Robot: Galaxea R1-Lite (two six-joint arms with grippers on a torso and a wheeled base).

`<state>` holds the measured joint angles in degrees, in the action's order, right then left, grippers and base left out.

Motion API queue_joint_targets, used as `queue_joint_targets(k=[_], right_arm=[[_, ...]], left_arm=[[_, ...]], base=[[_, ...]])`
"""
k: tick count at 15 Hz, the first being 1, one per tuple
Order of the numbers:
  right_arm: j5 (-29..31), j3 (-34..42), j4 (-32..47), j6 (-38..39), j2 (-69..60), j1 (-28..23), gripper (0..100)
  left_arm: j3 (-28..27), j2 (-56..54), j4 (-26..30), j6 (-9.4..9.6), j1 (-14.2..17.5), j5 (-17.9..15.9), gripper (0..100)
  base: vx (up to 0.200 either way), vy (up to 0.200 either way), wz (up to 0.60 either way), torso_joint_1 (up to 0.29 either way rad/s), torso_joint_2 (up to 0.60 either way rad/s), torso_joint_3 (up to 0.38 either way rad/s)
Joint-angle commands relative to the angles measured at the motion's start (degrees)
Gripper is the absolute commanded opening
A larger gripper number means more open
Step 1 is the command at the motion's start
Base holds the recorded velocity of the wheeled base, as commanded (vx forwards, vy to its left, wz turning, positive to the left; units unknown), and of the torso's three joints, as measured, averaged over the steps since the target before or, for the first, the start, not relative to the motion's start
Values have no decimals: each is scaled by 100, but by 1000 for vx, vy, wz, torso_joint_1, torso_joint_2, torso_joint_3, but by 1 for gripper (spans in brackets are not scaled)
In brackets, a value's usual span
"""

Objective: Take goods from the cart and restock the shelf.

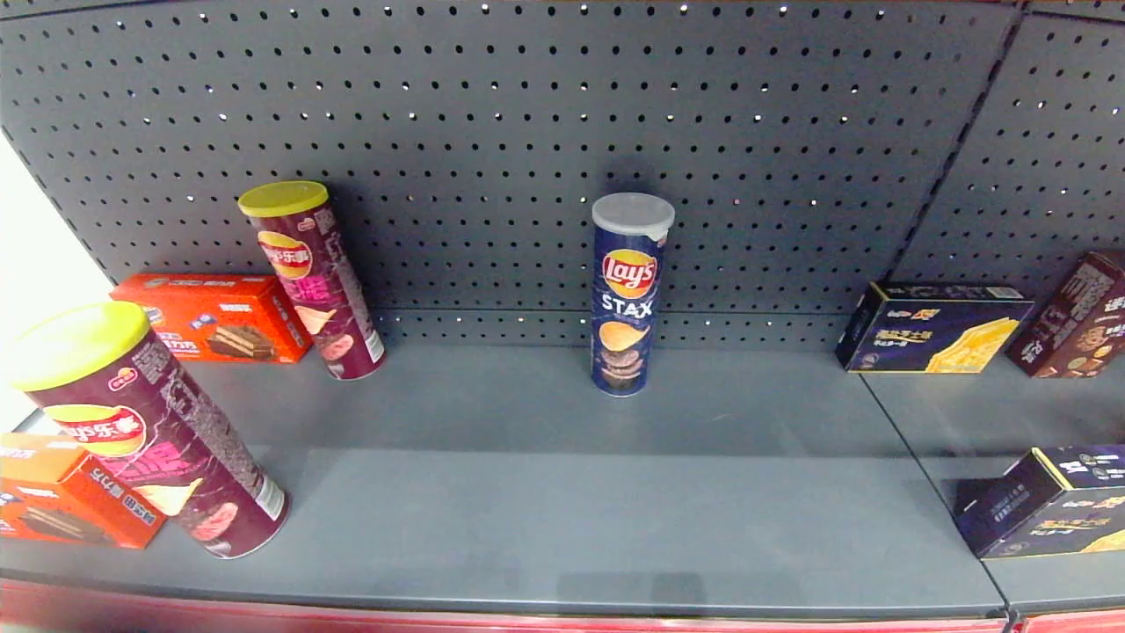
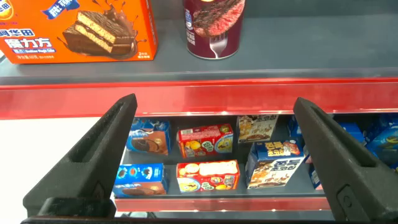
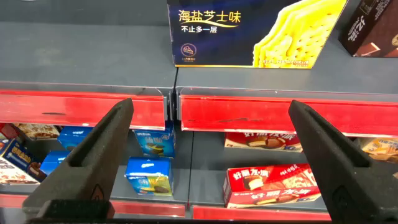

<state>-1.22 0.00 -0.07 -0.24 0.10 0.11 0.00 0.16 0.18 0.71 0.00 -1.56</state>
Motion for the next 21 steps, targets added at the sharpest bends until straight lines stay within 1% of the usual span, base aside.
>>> queue_joint_targets(k=[1,6,21], right_arm=[[-1,0,-1,-2,8,7,100],[-1,0,-1,7,8,-2,100],[8,0,-1,-2,8,-2,100]], left_arm=[[0,2,-1,8,0,-2,100],[0,2,-1,8,0,-2,100],[0,2,-1,35,9,15,100]], base=[[0,0,0,0,0,0],[0,0,0,0,0,0],[0,0,600,3,5,3]])
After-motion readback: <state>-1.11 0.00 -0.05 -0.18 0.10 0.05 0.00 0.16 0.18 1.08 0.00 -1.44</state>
